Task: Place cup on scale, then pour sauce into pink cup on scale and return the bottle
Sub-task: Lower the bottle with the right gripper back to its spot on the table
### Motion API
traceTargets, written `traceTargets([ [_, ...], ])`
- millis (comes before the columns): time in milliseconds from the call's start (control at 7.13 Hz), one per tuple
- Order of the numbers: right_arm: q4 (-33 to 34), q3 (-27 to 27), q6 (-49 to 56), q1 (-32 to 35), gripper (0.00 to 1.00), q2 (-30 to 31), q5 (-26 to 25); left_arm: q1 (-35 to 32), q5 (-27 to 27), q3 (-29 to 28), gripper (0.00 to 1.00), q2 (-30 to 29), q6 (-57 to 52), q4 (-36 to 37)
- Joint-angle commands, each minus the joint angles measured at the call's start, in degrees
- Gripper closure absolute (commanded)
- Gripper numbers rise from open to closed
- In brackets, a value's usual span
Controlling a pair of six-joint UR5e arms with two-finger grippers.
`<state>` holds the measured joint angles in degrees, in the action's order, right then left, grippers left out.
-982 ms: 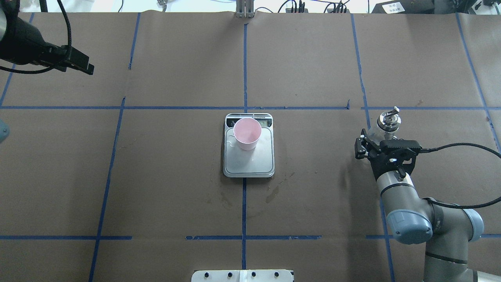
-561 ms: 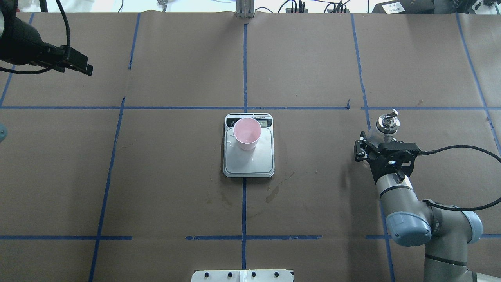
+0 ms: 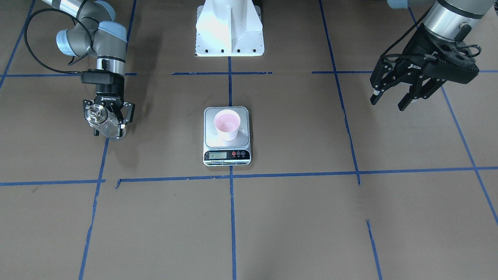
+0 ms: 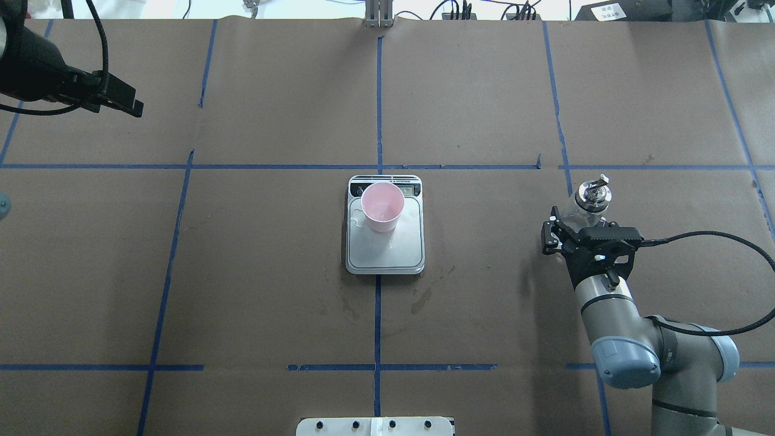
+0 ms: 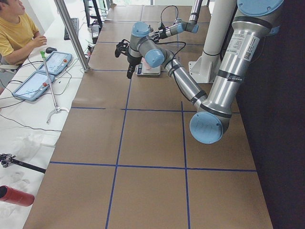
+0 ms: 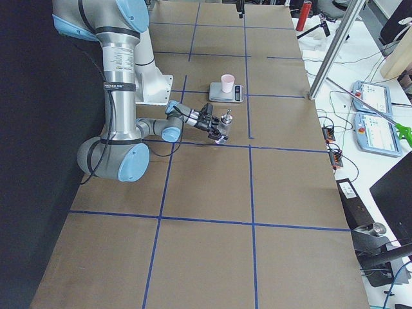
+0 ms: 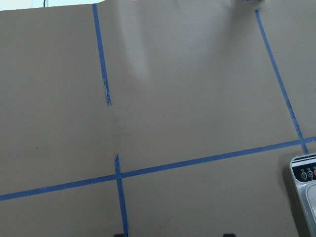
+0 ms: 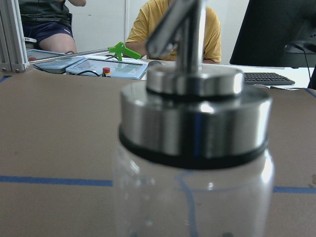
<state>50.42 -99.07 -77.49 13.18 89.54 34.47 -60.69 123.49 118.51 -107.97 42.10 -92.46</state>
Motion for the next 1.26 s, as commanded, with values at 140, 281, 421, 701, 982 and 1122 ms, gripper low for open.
traceTargets([
  [140,-0.05,0.02,-0.73,-1.67,0.01,0.02,-2.81,0.04,0.0,-0.04,0.27,0.04,0.0,0.0],
  [281,-0.05,0.02,-0.82,-3.06,0.0,0.63,-4.39,-0.05,0.0,-0.04,0.27,0.04,0.0,0.09],
  [421,-0.05,0.02,-2.13,-4.82,0.0,0.98,-6.24,0.04,0.0,-0.04,0.27,0.04,0.0,0.0],
  [701,-2.14,-0.5,-3.54,-8.07,0.0,4.39,-9.32,0.04,0.0,-0.13,0.27,0.04,0.0,0.0],
  [982,-11.38,-0.68,-3.46,-9.84,0.0,7.49,-10.47,0.04,0.0,-0.3,0.27,0.04,0.0,0.0],
  [1122,-11.57,-0.95,-3.46,-10.54,0.0,7.49,-10.56,0.04,0.0,-0.13,0.27,0.04,0.0,0.0],
])
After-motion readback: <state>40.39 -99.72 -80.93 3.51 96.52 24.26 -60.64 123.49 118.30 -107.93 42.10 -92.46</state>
